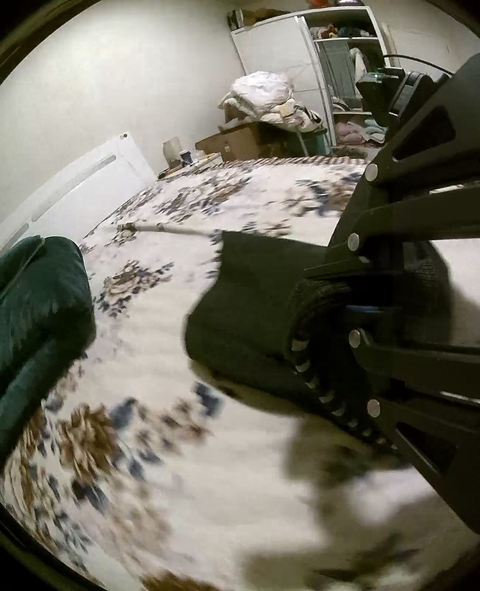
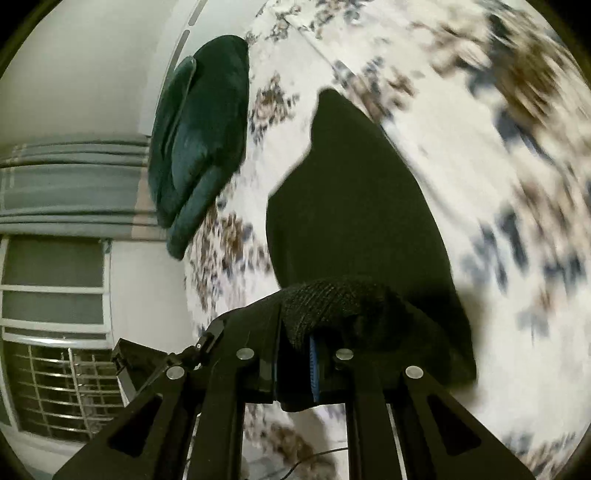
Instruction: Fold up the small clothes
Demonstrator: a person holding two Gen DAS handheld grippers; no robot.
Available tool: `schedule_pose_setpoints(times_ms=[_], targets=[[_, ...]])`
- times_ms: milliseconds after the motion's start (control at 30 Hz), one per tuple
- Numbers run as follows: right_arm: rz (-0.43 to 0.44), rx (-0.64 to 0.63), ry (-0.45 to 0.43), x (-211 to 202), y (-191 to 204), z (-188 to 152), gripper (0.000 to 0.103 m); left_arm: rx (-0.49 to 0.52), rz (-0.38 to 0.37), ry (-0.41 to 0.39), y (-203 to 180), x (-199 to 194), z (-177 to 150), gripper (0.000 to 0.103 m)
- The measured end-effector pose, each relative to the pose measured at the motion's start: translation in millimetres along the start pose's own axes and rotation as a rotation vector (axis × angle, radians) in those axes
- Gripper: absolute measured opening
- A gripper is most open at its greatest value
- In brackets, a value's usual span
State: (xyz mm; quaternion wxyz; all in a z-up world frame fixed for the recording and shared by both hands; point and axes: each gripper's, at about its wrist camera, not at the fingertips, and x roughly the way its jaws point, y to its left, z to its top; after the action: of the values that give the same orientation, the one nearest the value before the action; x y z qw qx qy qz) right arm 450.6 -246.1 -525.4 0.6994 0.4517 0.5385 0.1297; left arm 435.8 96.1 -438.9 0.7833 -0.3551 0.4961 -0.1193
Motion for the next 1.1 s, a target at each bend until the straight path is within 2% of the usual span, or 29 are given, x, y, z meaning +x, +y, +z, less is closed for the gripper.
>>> schedule_pose_setpoints(times_ms=[233,300,333,367,433,467,500,567,600,700,767,833,967,1033,1100], targets=[[-0.062,0.043,-0.037,58.8,8.4,108.5,0.013,0.000,-0.016,0.054,-0.5,85.3,89.9,0.013],[-0.046,0.109,-0.027,78.3,-0.4,139.4,0.018,-0.040,-0.028,0.100,8.3,110.2,109.2,0.014],[-0.044,0.133,-0.018,86.3,-5.4,149.9,0.025,-0.069,-0.040,0.114,14.4,118.5,115.5,0.015],[-0.043,0.150,-0.017,91.6,-8.6,158.4,0.030,-0.091,-0.054,0.115,19.0,120.9,118.5,0.020],[-0.050,0.128,-0.047,92.4,-8.7,166.4,0.051,-0.155,-0.102,0.083,32.4,118.0,125.4,0.034],[-0.049,0.101,-0.058,90.7,-6.0,169.7,0.053,-0.201,-0.152,0.061,42.7,114.9,128.0,0.050],[-0.062,0.077,-0.057,90.3,-4.2,171.0,0.058,-0.226,-0.155,0.050,47.8,112.2,129.8,0.059],[-0.114,0.010,-0.054,88.2,-0.2,169.8,0.060,-0.244,-0.162,0.031,57.5,103.3,131.7,0.059],[-0.137,-0.028,-0.047,87.0,0.4,165.8,0.061,-0.224,-0.134,0.024,60.0,94.7,129.0,0.059],[-0.225,-0.120,-0.017,86.9,-4.9,153.2,0.065,-0.121,-0.055,-0.003,60.9,65.2,107.2,0.059],[-0.282,-0.153,0.030,87.3,-16.4,141.3,0.066,-0.051,0.025,-0.007,60.9,45.6,83.2,0.059],[-0.303,-0.161,0.054,81.7,-27.3,130.3,0.065,-0.007,0.109,-0.005,64.1,22.0,45.2,0.059],[-0.313,-0.188,0.139,69.1,-48.2,108.0,0.071,-0.075,0.147,0.046,76.3,-10.6,-32.6,0.059],[-0.314,-0.208,0.187,65.4,-52.7,102.1,0.071,-0.152,0.121,0.072,81.0,-19.6,-68.0,0.059],[-0.310,-0.239,0.228,64.6,-52.7,101.1,0.071,-0.237,0.057,0.089,85.3,-18.9,-97.2,0.059]])
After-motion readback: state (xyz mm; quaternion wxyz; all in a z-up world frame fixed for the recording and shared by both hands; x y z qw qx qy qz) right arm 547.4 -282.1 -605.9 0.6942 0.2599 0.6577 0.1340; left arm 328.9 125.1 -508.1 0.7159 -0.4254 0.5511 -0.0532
